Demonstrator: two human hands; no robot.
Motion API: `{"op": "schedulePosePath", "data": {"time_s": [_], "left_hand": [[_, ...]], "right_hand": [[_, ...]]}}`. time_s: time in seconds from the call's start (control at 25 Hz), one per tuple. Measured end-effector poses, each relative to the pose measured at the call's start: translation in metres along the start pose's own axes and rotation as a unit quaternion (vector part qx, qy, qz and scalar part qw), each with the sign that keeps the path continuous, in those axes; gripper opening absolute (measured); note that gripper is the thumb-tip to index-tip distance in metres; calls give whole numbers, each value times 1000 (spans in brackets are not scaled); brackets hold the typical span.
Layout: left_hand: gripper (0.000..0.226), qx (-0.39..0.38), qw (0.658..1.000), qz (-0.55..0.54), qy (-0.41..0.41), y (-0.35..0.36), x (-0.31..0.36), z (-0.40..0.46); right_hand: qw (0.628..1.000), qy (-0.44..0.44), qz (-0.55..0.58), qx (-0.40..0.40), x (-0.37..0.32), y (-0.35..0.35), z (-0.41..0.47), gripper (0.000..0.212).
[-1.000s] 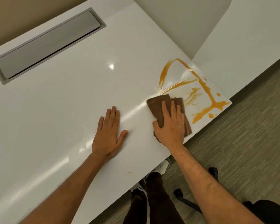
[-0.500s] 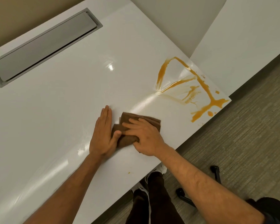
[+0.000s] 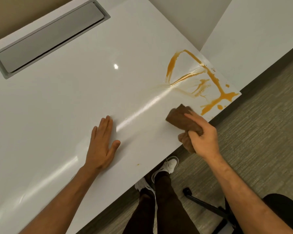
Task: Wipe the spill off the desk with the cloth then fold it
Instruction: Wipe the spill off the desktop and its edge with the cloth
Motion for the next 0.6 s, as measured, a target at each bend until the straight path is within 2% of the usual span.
{"op": "schedulePosePath", "data": {"time_s": [0.08,0.16,0.28,0.4,0.52,0.6], "left_hand": [[85,-22,998,55,-6,0,-10,-11],[85,-28,997,75,-8,2,-13,-11],[81,-22,997,70,-10,6,-11,-9],[77,-20,998,59,-14,10,-16,-12],[77,-23,998,53,-18,9,-13,-10],[79,-27,999,41,-19,7,-10,-11]], "right_hand": [[974,-62,-214,-28,11,12,3,62],[948,-82,-308,-27,18,30,-2,67],[936,-110,-331,-39,19,70,-33,67],[927,-166,-325,-86,16,123,-87,57],[922,-221,-265,-178,5,152,-112,43],[926,-197,-199,-254,-5,151,-108,40]]}}
Point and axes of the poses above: each hand's wrist, its own z-axis towards the middle knuckle, its own y-axis out of the palm, x = y × z, the point moved 3 cm from there along z, towards the middle knuckle, and after that the axes turned 6 degrees about z, right-handed, at the moved point
